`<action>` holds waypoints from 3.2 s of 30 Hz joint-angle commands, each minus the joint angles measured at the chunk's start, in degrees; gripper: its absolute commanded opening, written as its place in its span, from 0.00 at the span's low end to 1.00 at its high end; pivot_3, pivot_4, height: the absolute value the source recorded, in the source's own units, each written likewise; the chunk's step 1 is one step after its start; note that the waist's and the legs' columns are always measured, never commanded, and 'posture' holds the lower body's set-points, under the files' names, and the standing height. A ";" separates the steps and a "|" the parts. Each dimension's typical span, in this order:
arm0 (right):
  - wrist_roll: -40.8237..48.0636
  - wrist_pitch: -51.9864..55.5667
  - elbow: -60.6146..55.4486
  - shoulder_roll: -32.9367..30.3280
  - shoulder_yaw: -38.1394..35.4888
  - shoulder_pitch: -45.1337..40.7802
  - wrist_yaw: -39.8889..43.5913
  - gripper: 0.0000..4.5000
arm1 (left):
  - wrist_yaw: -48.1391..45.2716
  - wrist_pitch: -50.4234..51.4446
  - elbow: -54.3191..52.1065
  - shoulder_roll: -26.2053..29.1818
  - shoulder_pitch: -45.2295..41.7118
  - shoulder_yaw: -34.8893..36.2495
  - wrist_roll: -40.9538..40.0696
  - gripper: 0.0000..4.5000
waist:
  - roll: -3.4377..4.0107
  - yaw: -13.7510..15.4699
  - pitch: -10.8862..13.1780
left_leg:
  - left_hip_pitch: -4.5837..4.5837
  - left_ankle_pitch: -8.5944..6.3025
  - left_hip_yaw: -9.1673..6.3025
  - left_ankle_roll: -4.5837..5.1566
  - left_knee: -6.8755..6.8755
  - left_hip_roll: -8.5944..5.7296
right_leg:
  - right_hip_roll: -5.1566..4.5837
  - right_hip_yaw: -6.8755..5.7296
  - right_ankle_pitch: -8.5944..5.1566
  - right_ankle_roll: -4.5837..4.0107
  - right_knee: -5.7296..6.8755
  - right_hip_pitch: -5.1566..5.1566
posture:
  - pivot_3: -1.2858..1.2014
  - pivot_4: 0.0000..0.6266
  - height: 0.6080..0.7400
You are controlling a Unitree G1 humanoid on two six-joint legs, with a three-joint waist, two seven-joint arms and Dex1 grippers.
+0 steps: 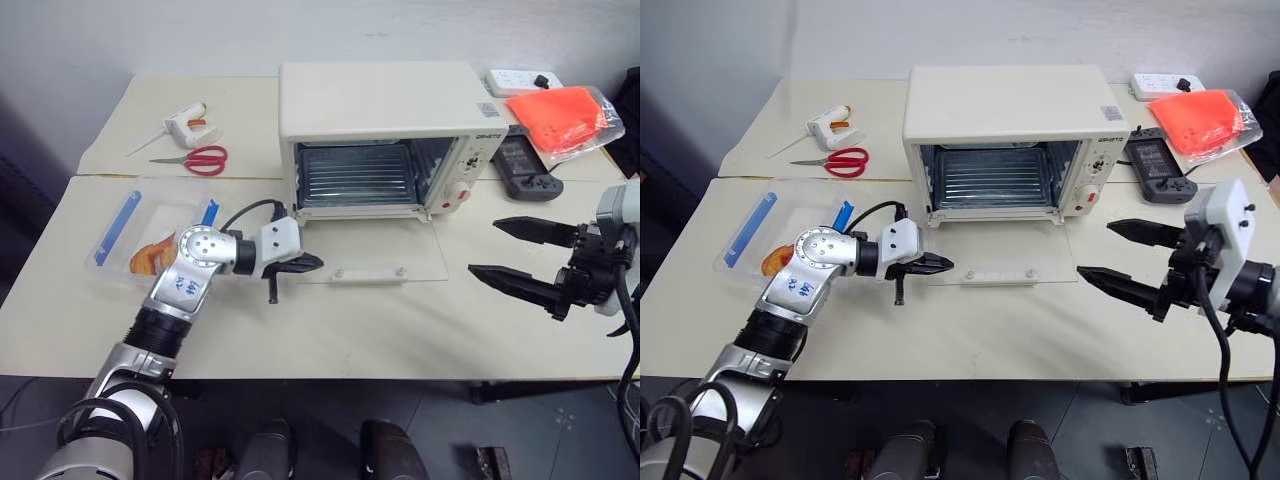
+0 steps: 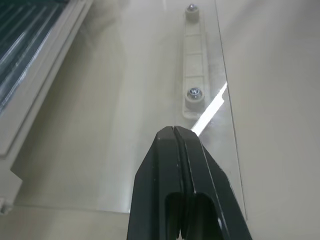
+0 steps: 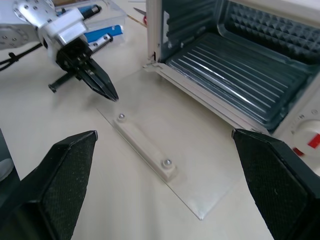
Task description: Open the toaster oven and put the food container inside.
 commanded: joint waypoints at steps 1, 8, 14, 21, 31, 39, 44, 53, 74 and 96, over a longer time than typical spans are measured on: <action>0.83 -1.09 0.52 -1.42 2.62 -4.24 -0.04 1.00 | 1.88 3.46 -6.65 0.89 2.95 1.84 -0.63 0.00 | 0.00 -0.02 0.00 | 0.00 0.00 0.00 0.00 0.00 0.00 | 0.00 0.00 0.00 0.00 0.00 0.00 | 0.52 0.24 1.00; 0.08 -2.06 4.42 -1.69 9.45 -12.46 2.96 1.00 | 8.82 26.98 -31.52 4.40 9.93 17.76 -13.89 0.00 | 0.00 -0.53 0.00 | -0.09 0.00 -0.09 -0.01 -0.02 0.06 | -0.01 -0.01 0.00 0.00 0.01 -0.08 | 0.52 0.24 1.00; -1.72 -3.82 9.00 -1.82 15.71 -18.80 8.18 1.00 | 21.34 53.20 -52.79 5.36 21.94 41.33 -26.43 0.33 | 0.00 -1.42 0.00 | -0.07 -0.01 -0.15 -0.01 -0.09 0.04 | -0.07 -0.02 0.00 0.00 -0.08 -0.02 | 0.52 0.24 1.00; -3.25 -4.51 15.49 -0.56 21.98 -26.91 13.89 1.00 | 40.53 76.84 -69.22 -11.09 19.18 62.08 -28.80 0.82 | -0.05 -0.56 0.02 | -0.03 0.01 -0.21 -0.04 -0.02 -0.05 | -0.10 -0.03 0.00 -0.01 -0.21 0.06 | 0.52 0.24 1.00; -6.90 -7.65 19.13 2.96 25.45 -31.64 16.54 1.00 | 71.51 83.37 -71.58 -26.45 14.11 77.61 -30.75 0.99 | -0.22 -0.04 0.08 | -0.05 -0.04 -0.18 -0.19 -0.03 0.02 | 0.02 -0.06 0.01 -0.01 -0.17 0.02 | 0.52 0.24 1.00; -6.48 -7.05 16.73 3.87 23.18 -28.94 14.31 1.00 | 79.45 84.83 -67.62 -33.12 7.22 74.27 -23.03 0.99 | -0.58 0.12 0.17 | -0.06 -0.09 -0.17 -0.26 -0.01 -0.03 | 0.04 -0.10 0.01 0.00 -0.21 0.03 | 0.52 0.24 1.00; -5.11 -6.06 14.41 3.96 20.84 -26.46 11.69 1.00 | 82.99 84.83 -59.99 -34.55 1.94 76.25 -17.59 0.99 | -0.65 0.15 0.21 | -0.06 -0.10 -0.12 -0.29 -0.03 -0.04 | 0.06 -0.09 0.01 -0.01 -0.21 0.01 | 0.52 0.24 1.00; -3.32 -4.79 11.93 3.60 16.95 -22.54 8.24 1.00 | 82.93 84.83 -50.49 -29.65 -4.61 74.64 -10.81 0.80 | -0.74 0.09 0.27 | -0.07 -0.13 -0.08 -0.34 -0.03 -0.02 | 0.11 -0.08 0.01 -0.02 -0.20 -0.03 | 0.52 0.24 1.00; -3.44 -4.97 12.86 1.42 14.82 -19.49 7.28 1.00 | 53.77 84.83 -47.91 -0.37 15.67 54.02 -25.91 0.02 | -0.78 -0.36 0.29 | -0.06 -0.14 -0.06 -0.39 -0.11 0.14 | 0.07 -0.04 -0.02 -0.07 -0.18 -0.13 | 0.52 0.24 1.00; 1.19 -0.46 2.88 -0.48 0.47 -3.99 1.31 1.00 | 58.14 84.83 -17.41 -2.41 -14.70 29.15 -42.72 0.02 | -0.75 0.00 0.31 | -0.08 -0.10 -0.12 -0.30 -0.12 -0.04 | 0.01 -0.12 -0.01 -0.05 -0.13 -0.07 | 0.52 0.24 1.00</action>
